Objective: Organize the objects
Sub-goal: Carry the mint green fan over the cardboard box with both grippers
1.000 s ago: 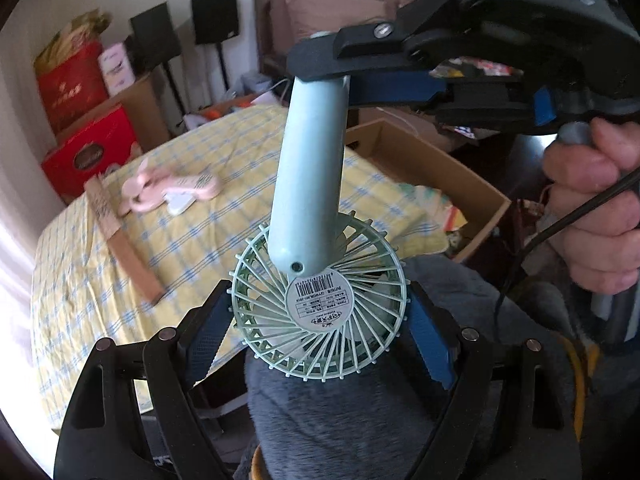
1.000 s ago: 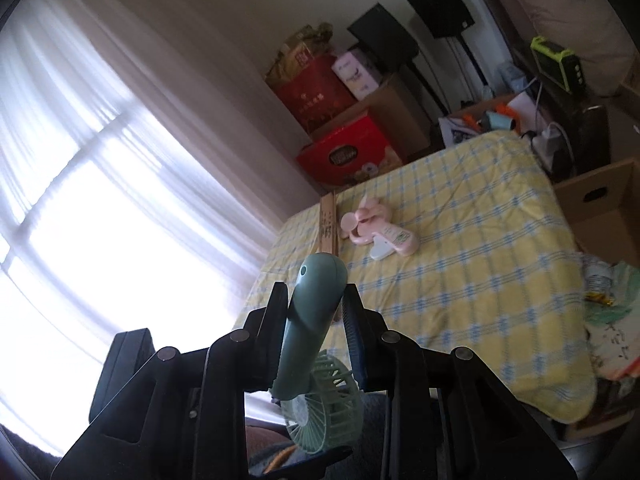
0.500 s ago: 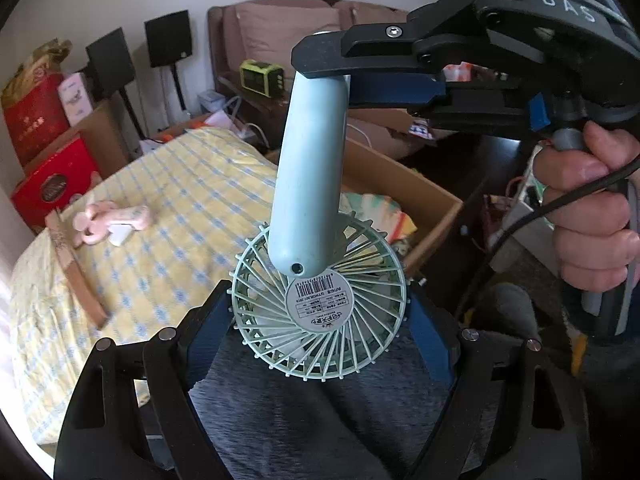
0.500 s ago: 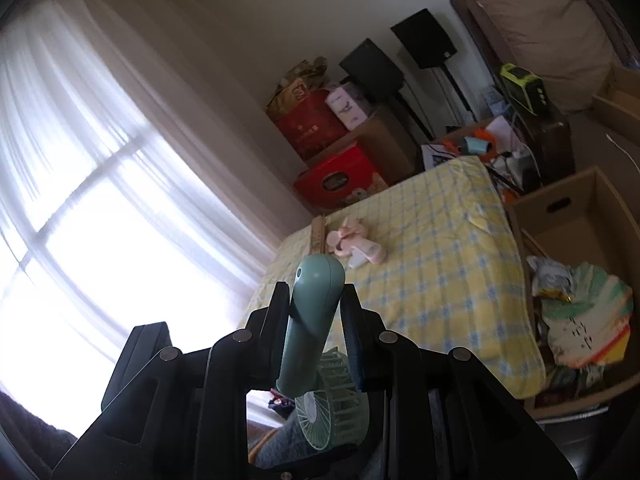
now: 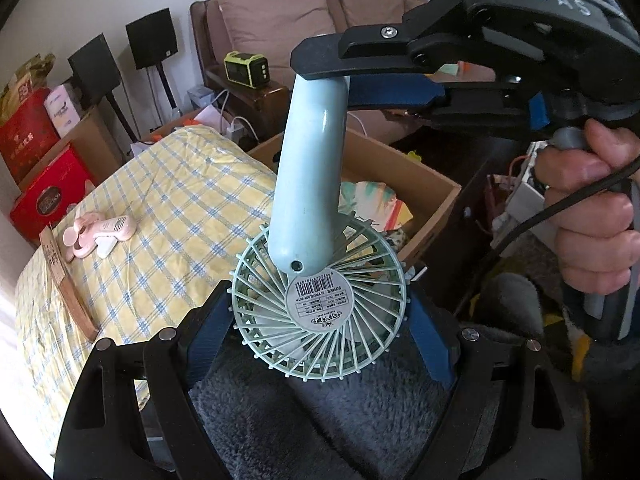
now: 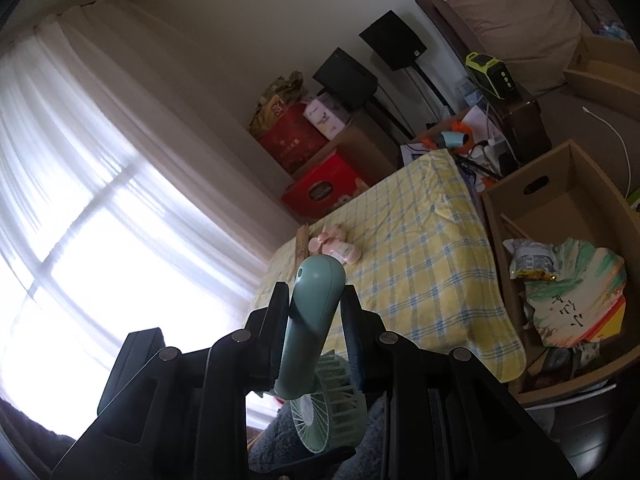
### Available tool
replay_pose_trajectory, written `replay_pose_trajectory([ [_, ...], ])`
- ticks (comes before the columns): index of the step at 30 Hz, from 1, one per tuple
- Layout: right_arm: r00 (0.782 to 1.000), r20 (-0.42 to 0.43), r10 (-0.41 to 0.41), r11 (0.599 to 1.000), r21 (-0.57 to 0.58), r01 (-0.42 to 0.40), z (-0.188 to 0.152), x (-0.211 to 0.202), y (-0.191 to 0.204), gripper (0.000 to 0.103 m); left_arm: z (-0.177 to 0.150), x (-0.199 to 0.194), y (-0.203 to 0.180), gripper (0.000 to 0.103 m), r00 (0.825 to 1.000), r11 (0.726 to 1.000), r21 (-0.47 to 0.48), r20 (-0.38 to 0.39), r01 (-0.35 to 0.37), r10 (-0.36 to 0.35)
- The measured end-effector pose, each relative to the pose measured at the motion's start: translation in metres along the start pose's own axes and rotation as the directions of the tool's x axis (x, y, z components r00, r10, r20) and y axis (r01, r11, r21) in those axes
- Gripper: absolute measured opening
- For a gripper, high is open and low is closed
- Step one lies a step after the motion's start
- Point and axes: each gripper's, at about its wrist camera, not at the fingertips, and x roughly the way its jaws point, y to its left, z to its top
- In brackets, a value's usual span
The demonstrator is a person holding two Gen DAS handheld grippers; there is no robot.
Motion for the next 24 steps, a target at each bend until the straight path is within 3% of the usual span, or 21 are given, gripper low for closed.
replay_pose_trajectory([
  [9, 0.999, 0.052, -0.009, 0.999, 0.037, 0.007, 0.01, -0.025, -0.02, 0.025, 0.027, 0.011, -0.02, 0.082, 0.998, 0.998, 0.029, -0.001, 0.056, -0.056],
  [24, 0.984, 0.145, -0.105, 0.988, 0.129, 0.086, 0.029, -0.075, -0.072, 0.025, 0.07, 0.062, -0.061, 0.082, 0.992, 0.979, 0.161, -0.029, 0.124, -0.121],
])
